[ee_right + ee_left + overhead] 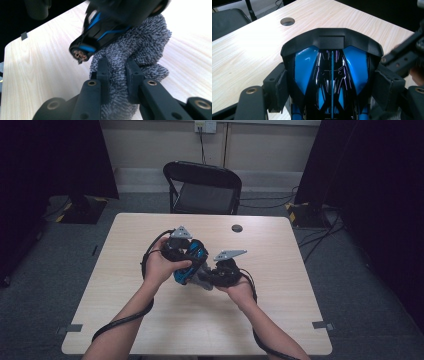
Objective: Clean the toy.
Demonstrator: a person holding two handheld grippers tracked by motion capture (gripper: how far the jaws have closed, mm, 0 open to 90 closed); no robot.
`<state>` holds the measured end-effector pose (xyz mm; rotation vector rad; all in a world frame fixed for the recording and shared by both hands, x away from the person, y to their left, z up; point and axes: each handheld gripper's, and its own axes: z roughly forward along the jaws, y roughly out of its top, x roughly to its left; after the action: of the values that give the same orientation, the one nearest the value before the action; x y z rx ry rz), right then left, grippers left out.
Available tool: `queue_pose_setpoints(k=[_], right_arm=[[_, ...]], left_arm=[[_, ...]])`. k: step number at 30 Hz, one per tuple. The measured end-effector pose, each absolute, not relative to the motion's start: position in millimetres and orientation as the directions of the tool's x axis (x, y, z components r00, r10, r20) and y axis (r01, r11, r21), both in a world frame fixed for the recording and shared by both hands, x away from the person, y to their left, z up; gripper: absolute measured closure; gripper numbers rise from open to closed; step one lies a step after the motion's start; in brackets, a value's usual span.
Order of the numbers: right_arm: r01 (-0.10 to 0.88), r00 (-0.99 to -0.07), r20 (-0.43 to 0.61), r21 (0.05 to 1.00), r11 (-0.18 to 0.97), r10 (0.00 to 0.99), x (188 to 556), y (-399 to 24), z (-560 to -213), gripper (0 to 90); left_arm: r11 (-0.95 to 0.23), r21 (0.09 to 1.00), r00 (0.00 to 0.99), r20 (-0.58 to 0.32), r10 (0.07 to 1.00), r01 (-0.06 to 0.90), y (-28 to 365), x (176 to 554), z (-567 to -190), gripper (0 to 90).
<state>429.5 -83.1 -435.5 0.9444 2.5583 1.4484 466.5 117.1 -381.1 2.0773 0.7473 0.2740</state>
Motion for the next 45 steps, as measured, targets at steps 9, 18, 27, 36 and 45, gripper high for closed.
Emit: queue_pose_setpoints(k=[9, 18, 27, 36, 45], right_arm=[[0.486, -0.820, 0.255, 0.784, 0.387, 0.512, 425, -73, -446, 76.6], [0.490, -0.836, 0.280, 0.768, 0.412, 0.472, 418, -60, -459, 76.6], [0.474, -0.859, 0.278, 0.750, 0.461, 0.431, 407, -55, -466, 76.4], [0.461, -0.865, 0.252, 0.741, 0.489, 0.434, 403, -76, -462, 76.4], [0.498, -0.806, 0.236, 0.766, 0.406, 0.542, 418, -122, -447, 76.3]], left_arm=[[-0.416, 0.814, 0.790, -0.084, 0.607, 0.407, 118, 467, -379, 25.5], [-0.394, 0.819, 0.776, -0.097, 0.623, 0.418, 122, 472, -377, 25.5], [-0.358, 0.823, 0.747, -0.115, 0.654, 0.441, 137, 479, -378, 25.5], [-0.343, 0.813, 0.715, -0.122, 0.689, 0.470, 160, 482, -379, 25.5], [-0.356, 0.774, 0.679, -0.127, 0.723, 0.524, 187, 480, -399, 25.5]])
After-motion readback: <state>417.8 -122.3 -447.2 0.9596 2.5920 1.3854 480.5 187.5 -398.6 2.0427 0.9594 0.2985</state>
